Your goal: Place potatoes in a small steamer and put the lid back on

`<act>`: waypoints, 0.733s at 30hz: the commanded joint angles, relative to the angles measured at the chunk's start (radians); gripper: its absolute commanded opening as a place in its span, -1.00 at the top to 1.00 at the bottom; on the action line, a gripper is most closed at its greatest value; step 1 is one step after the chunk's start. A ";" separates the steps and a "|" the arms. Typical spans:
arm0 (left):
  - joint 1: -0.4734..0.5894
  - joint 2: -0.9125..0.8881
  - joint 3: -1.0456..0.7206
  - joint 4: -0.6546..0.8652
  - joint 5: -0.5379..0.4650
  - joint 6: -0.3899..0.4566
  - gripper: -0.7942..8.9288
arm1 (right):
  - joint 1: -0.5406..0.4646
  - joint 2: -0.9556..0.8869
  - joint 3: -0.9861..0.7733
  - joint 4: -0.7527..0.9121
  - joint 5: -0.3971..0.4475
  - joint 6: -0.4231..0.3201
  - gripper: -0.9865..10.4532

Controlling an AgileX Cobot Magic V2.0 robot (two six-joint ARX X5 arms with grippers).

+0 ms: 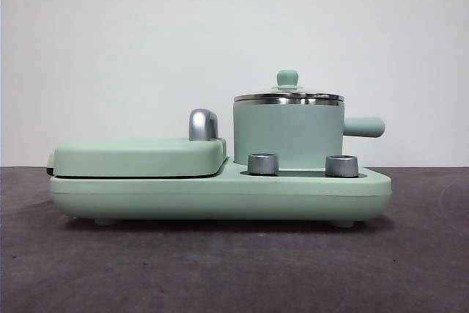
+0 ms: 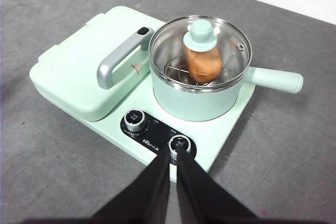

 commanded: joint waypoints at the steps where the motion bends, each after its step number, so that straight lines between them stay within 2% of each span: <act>1: 0.003 -0.008 -0.019 0.016 -0.001 -0.049 0.82 | 0.005 0.003 0.011 0.011 0.000 0.000 0.80; 16: 0.003 -0.008 -0.019 0.006 -0.001 -0.048 0.82 | 0.005 0.003 0.011 0.011 0.000 0.000 0.80; 19: 0.003 -0.008 -0.019 0.006 -0.001 -0.048 0.82 | 0.001 -0.008 0.007 0.026 0.010 -0.036 0.80; 22: 0.003 -0.008 -0.019 0.007 -0.001 -0.048 0.82 | -0.042 -0.064 -0.085 0.094 0.080 -0.093 0.80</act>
